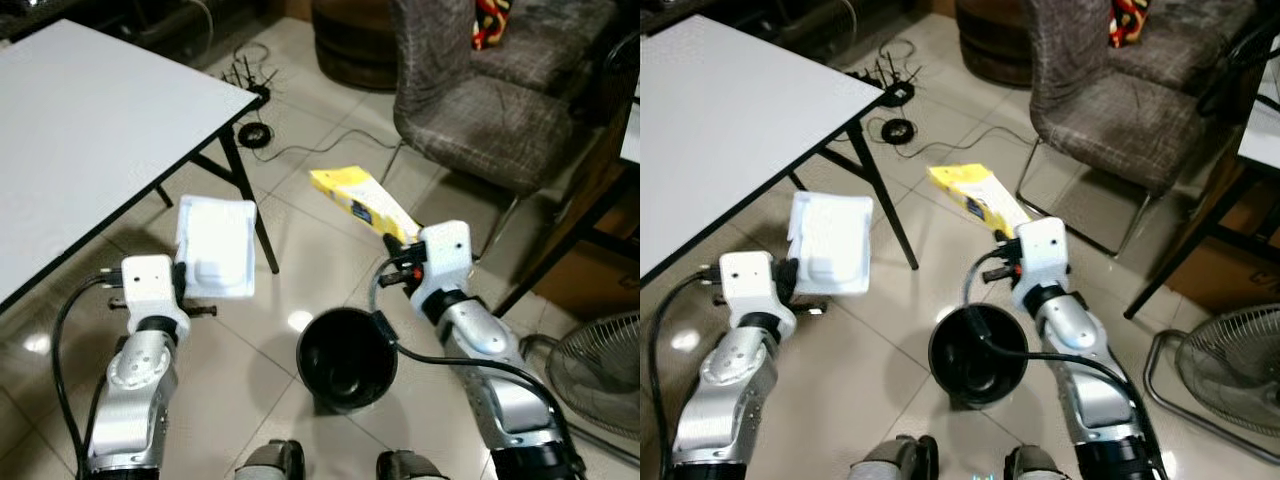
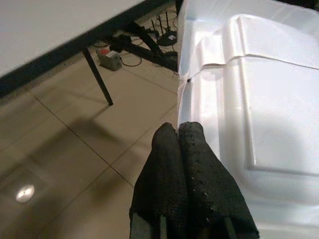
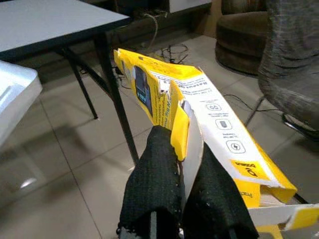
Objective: Picking trash to rubbish bin
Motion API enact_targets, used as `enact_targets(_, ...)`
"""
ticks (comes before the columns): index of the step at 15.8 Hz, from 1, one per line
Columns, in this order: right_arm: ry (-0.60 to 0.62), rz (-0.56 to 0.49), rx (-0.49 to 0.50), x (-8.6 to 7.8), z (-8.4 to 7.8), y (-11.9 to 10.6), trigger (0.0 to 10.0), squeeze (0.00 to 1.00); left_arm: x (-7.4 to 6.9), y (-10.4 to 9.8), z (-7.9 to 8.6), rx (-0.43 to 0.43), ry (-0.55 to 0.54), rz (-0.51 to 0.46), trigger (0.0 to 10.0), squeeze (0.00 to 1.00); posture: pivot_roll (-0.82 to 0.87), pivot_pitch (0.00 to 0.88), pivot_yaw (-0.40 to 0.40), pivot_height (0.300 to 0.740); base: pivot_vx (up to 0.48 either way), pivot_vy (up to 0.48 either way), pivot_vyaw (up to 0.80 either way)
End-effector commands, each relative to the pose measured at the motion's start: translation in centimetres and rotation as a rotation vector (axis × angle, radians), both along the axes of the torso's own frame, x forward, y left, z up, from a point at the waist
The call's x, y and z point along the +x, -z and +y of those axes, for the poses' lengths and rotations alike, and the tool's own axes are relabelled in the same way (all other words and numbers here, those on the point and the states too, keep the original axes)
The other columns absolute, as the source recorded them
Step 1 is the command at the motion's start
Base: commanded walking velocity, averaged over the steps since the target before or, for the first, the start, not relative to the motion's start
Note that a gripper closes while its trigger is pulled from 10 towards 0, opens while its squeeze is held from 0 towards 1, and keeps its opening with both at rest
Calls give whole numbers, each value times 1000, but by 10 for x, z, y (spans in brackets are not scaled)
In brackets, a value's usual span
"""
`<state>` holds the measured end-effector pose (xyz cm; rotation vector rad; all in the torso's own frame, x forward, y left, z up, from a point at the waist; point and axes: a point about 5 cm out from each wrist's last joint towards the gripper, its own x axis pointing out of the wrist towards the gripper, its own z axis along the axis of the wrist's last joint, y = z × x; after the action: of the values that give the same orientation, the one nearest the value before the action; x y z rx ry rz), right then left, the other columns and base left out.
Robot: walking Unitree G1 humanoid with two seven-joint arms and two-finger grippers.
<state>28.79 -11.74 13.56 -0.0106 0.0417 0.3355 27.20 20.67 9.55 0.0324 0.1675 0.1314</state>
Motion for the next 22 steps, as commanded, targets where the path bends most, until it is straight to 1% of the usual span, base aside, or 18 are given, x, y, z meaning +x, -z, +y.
enact_targets(1,-10,-7,1,-1,3,0,10000,0,-2,7,2,-7,-2,39,10000,0,-68,180,66,740,300,0,0)
enact_targets(2,-18,-21,-28,0,4,0,10000,0,0,12,1,-18,1,66,10000,0,-68,180,66,740,300,0,0)
enact_targets(3,-36,-33,-44,-2,7,0,10000,0,1,13,0,-19,6,72,10000,0,-67,183,68,740,300,0,0)
enact_targets(5,-34,-17,-38,-3,8,2,10000,0,2,16,-3,-22,19,88,10000,0,-70,187,73,740,276,0,0)
enact_targets(7,-29,20,-26,-5,8,8,10000,0,4,20,-7,-28,49,99,10000,0,-73,195,79,740,0,0,0)
enact_targets(8,-58,99,-42,-6,12,22,10000,0,5,30,-10,-22,71,148,10000,0,-78,205,82,740,0,0,0)
enact_targets(9,-65,116,-49,-6,13,26,10000,0,5,34,-11,-23,76,167,10000,0,-78,205,82,740,0,0,0)
enact_targets(10,-74,191,-74,-4,15,40,10000,0,5,48,-16,-30,113,233,10000,0,-83,215,85,740,0,0,0)
enact_targets(12,-102,252,-94,-3,18,52,10000,0,3,58,-20,-47,144,294,10000,0,-93,229,94,740,0,0,0)
enact_targets(13,-133,287,-143,-4,21,61,10000,0,0,58,-19,-38,174,326,10000,0,-100,235,98,740,0,0,0)
enact_targets(14,-148,285,-188,-6,21,66,10000,0,1,84,-23,-8,209,354,10000,0,-112,245,107,740,0,0,0)
enact_targets(15,-156,298,-193,-9,20,69,10000,0,-3,93,-31,7,241,371,10000,0,-123,254,111,740,0,0,0)
enact_targets(16,-160,307,-201,-12,19,71,10000,0,-5,93,-36,-1,257,381,10000,0,-127,259,113,740,0,0,0)
enact_targets(17,-169,342,-215,-23,14,77,10000,0,-9,99,-46,-13,295,445,10000,0,-141,272,116,740,0,0,0)
enact_targets(18,-174,352,-226,-26,12,79,10000,0,-9,101,-49,-14,309,463,10000,0,-149,280,117,740,0,0,0)
enact_targets(19,-178,381,-247,-34,8,83,10000,0,-9,106,-54,-18,331,500,10000,0,-159,291,119,740,0,0,0)
enact_targets(21,-127,437,-308,-47,-11,87,10000,0,-10,117,-65,-10,378,536,10000,0,-185,309,120,740,0,0,0)
enact_targets(22,-114,451,-323,-50,-16,88,10000,0,-11,119,-68,-10,388,543,10000,0,-199,318,122,740,0,0,0)
